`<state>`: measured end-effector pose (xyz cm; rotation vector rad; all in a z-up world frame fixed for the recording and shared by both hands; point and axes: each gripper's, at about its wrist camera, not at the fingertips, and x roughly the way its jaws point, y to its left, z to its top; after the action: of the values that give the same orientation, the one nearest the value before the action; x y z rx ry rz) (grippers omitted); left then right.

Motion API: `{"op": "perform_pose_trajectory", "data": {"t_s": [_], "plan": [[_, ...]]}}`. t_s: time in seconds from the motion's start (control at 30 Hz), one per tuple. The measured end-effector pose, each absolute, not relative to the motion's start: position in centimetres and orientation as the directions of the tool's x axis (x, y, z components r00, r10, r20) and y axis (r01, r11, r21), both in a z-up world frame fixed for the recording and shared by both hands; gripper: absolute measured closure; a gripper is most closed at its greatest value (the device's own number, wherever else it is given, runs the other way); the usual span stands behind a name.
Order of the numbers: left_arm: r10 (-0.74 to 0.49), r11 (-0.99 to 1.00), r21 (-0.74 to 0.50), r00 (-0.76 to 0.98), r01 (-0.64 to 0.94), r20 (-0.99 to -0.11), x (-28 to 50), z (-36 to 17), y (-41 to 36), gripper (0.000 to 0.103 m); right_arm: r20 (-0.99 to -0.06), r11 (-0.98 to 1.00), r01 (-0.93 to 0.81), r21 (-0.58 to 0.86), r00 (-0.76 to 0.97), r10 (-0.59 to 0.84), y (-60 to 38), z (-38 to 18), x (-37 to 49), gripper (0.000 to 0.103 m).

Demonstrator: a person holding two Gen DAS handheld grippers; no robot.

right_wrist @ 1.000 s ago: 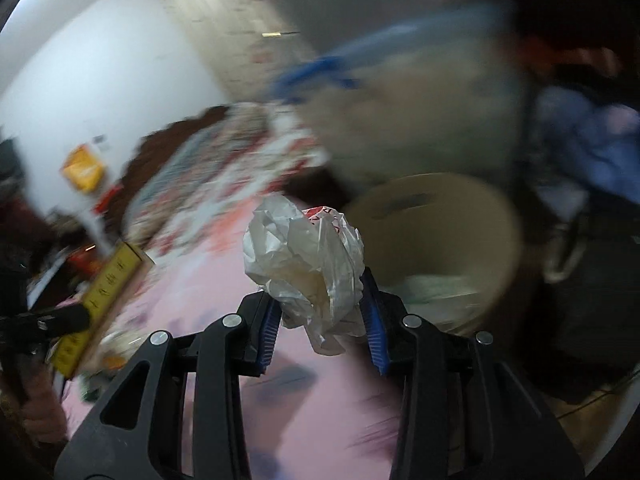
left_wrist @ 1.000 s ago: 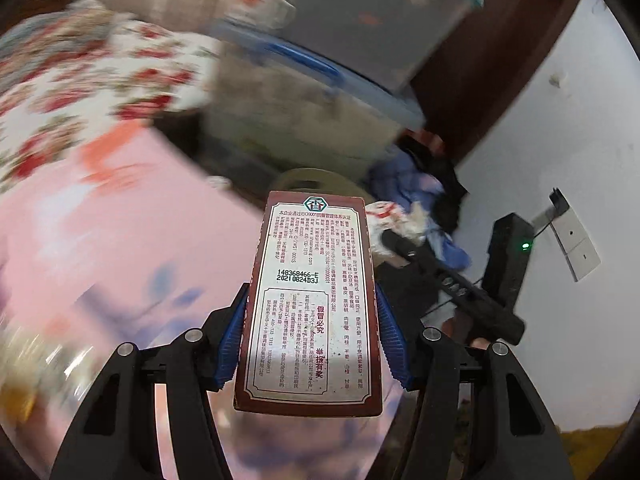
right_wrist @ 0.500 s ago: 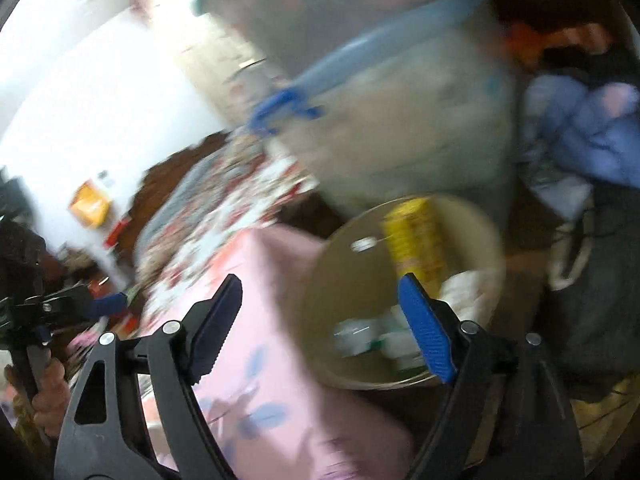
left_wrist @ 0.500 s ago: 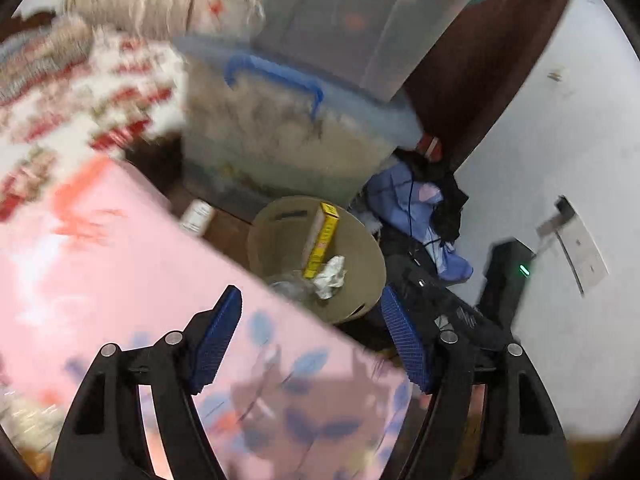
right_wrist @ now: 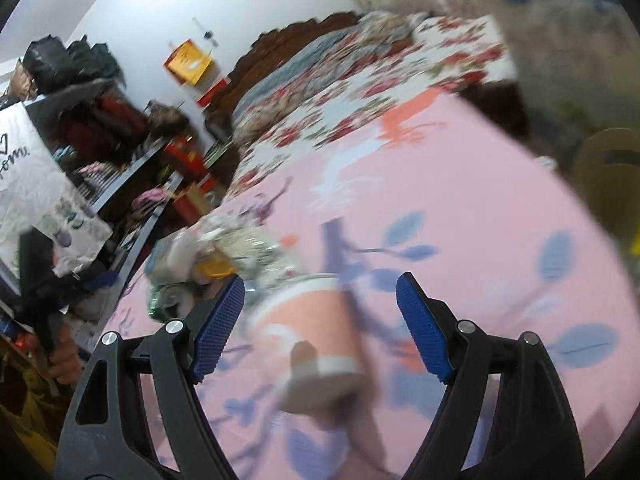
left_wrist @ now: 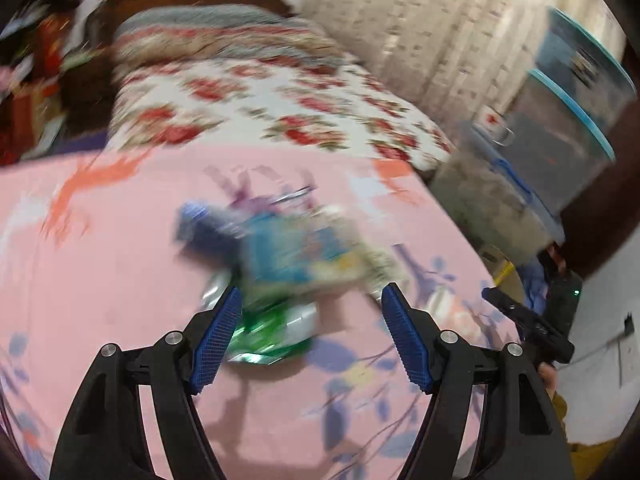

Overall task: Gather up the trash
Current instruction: 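Grasp the white-and-blue tissue pack with the right tool while the left tool grasps the crushed green can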

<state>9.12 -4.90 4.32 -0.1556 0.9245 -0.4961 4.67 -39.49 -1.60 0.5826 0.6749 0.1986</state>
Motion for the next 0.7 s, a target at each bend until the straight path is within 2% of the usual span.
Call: {"op": "perform_pose_trajectory", "data": {"t_s": [0.2, 0.3, 0.4, 0.6, 0.67, 0.7], "plan": [[-0.422, 0.904, -0.305, 0.506, 0.301, -0.752, 9.3, 1.6, -2.7, 0.033, -0.578, 0.862, -0.085, 0.500, 0.708, 0.405, -32.5, 0.0, 8.8, 0.024], [-0.467, 0.883, -0.352, 0.506, 0.310, -0.725, 9.5, 1.5, -1.1, 0.033, -0.559, 0.824, -0.154, 0.545, 0.666, 0.494, -29.2, 0.9, 11.2, 0.024], [-0.492, 0.870, -0.384, 0.506, 0.309, -0.708, 9.9, 1.0, -0.1, 0.033, -0.546, 0.808, -0.179, 0.562, 0.653, 0.524, -26.8, 1.4, 14.2, 0.025], [-0.539, 0.842, -0.458, 0.468, 0.285, -0.700, 10.2, -0.4, 1.9, 0.033, -0.556, 0.817, -0.196, 0.542, 0.646, 0.523, -23.0, 2.6, 21.3, 0.033], [-0.546, 0.838, -0.469, 0.456, 0.281, -0.703, 10.0, -0.8, 2.2, 0.033, -0.593, 0.819, -0.221, 0.529, 0.594, 0.543, -21.7, 2.0, 23.0, 0.039], [-0.547, 0.837, -0.471, 0.450, 0.280, -0.705, 9.9, -1.0, 2.3, 0.033, -0.615, 0.805, -0.248, 0.539, 0.536, 0.578, -20.9, 1.5, 23.4, 0.048]]}}
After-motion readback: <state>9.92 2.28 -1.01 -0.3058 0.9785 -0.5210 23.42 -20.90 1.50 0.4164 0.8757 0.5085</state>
